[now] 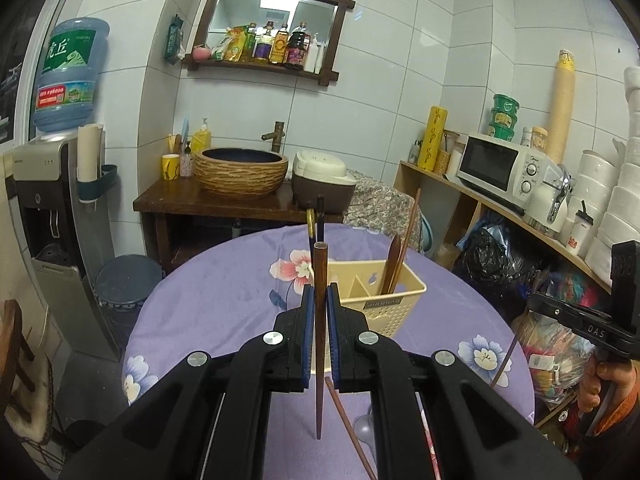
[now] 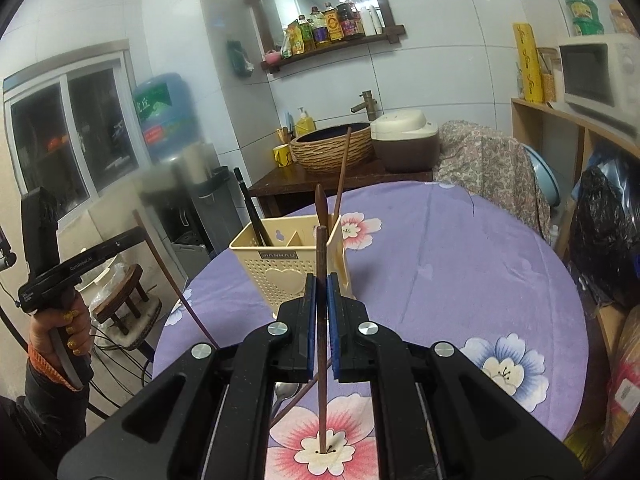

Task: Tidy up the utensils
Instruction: 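Lift both chopsticks over the caddy, drop them in, and open both grippers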

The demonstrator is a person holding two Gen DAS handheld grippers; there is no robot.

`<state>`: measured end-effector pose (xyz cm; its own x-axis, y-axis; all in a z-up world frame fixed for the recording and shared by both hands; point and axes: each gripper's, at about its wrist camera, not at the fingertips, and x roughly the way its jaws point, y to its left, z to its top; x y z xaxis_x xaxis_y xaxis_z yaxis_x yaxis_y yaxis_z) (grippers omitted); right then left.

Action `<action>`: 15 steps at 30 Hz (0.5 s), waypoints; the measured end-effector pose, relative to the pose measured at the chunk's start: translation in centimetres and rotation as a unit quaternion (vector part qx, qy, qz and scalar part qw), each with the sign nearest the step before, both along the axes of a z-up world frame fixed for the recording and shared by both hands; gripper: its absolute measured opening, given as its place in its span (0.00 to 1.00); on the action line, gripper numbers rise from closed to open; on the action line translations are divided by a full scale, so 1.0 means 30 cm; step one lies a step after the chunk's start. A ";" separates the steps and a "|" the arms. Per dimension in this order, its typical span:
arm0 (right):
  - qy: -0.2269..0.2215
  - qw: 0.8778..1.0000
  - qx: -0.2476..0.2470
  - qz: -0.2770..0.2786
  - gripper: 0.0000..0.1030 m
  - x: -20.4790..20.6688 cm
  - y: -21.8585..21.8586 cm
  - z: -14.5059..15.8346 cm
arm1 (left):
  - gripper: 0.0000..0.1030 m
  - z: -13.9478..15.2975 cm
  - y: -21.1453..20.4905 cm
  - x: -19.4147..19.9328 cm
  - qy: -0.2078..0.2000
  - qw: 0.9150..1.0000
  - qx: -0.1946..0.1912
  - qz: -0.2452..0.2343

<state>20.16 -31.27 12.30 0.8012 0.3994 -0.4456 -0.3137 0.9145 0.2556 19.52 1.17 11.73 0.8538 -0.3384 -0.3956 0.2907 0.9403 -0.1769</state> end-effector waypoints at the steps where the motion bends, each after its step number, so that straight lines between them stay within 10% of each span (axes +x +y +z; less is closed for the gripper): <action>1: -0.004 1.000 0.002 0.002 0.06 0.008 0.003 0.020 | 0.07 0.026 0.001 0.002 -0.007 1.000 0.001 -0.001; 15: -0.140 0.989 0.016 -0.037 0.06 0.270 0.132 0.518 | 0.07 0.402 -0.092 0.221 -0.097 0.995 -0.019 0.002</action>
